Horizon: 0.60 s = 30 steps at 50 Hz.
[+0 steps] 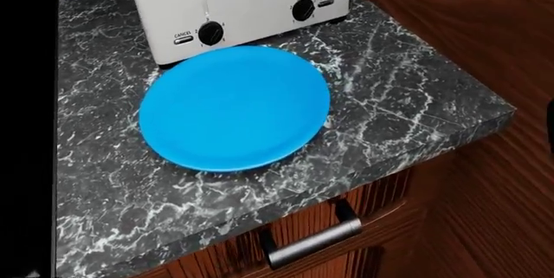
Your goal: Pick the onion from the pan and place it on the plate.
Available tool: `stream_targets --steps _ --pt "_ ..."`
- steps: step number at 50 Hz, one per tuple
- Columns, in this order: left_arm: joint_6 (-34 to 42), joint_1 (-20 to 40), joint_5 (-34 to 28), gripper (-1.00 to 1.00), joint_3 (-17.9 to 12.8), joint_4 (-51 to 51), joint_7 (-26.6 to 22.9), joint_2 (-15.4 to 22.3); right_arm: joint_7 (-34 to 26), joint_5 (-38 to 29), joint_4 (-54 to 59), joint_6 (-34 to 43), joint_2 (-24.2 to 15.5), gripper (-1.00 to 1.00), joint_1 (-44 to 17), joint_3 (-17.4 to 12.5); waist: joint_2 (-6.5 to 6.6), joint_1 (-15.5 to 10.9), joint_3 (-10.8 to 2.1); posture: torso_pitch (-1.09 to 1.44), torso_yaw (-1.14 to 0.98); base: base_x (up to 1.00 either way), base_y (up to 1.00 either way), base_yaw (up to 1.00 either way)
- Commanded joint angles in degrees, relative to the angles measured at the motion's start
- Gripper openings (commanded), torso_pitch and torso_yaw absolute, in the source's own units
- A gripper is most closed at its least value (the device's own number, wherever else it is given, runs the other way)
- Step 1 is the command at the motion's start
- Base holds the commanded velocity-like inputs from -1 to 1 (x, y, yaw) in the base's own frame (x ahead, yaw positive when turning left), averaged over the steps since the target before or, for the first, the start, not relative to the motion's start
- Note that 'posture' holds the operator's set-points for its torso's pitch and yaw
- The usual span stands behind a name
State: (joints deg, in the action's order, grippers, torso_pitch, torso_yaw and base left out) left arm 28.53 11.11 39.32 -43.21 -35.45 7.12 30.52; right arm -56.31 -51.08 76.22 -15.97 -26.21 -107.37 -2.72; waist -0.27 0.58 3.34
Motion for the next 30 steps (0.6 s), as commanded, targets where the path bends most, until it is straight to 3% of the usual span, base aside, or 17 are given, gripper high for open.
stream_targets --steps 1,3,5,8,9,12,18,20,23,30 --pt "-0.9 0.6 0.2 1.0 -0.1 -0.8 -0.3 0.8 0.9 0.5 -1.1 -0.1 -0.4 -1.0 -1.4 -0.3 -0.09 0.0 -0.46 0.0 0.0 0.42 0.0 0.0" --pt "-0.9 0.6 0.3 1.0 -0.1 -0.8 -0.2 0.8 1.1 0.7 -1.2 -0.1 -0.3 -1.0 -1.3 -0.4 0.32 0.0 1.3 0.0 0.0 0.12 0.0 0.0" --pt "-0.9 0.6 0.3 1.0 -0.1 -0.8 -0.2 0.8 1.3 0.7 -1.2 0.0 -0.2 -1.0 -1.3 -0.4 1.55 0.3 -0.36 0.0 0.0 0.0 0.0 0.0" --pt "-0.8 0.8 0.4 1.0 -0.1 -0.8 0.0 1.0 1.5 0.1 -1.2 -0.7 -0.4 -1.0 -0.8 0.1 4.48 0.9 0.03 0.0 0.0 0.0 0.0 0.0" --pt "-0.8 0.9 0.4 1.0 0.0 -0.7 0.0 1.0 2.1 0.0 -1.2 -1.5 -0.4 -1.0 -0.7 0.1 3.53 0.9 0.65 0.0 0.0 0.0 0.0 0.0" --pt "-0.9 0.9 0.3 1.0 0.1 -0.6 0.0 1.0 4.7 -0.4 -1.1 -4.0 -0.5 -1.0 -0.4 0.4 3.7 0.9 -0.14 0.0 0.0 0.0 0.0 0.0" --pt "-1.2 0.6 0.0 1.0 0.1 -0.6 -0.3 0.7 9.4 -2.9 -0.7 -10.4 -1.2 -1.0 0.4 1.2 3.42 0.7 0.17 0.0 0.0 0.0 0.0 0.0" --pt "-1.2 0.5 0.0 1.0 0.2 -0.7 -0.3 0.7 10.3 -3.8 -0.5 -9.0 -1.3 -1.0 0.6 1.2 3.32 0.7 0.16 0.0 0.0 0.0 0.0 0.0" --pt "-1.2 0.5 -0.2 1.0 0.2 -0.6 -0.4 0.6 7.1 -1.0 -0.8 -5.1 -0.5 -1.0 0.3 -1.3 3.14 0.7 0.09 0.0 0.0 0.0 0.0 0.0" --pt "-1.2 0.4 -0.2 1.0 0.0 -0.6 -0.6 0.5 6.0 1.4 -1.1 -2.2 0.1 -1.0 0.3 -1.7 3.04 0.8 0.27 0.0 0.0 0.0 0.0 0.0"
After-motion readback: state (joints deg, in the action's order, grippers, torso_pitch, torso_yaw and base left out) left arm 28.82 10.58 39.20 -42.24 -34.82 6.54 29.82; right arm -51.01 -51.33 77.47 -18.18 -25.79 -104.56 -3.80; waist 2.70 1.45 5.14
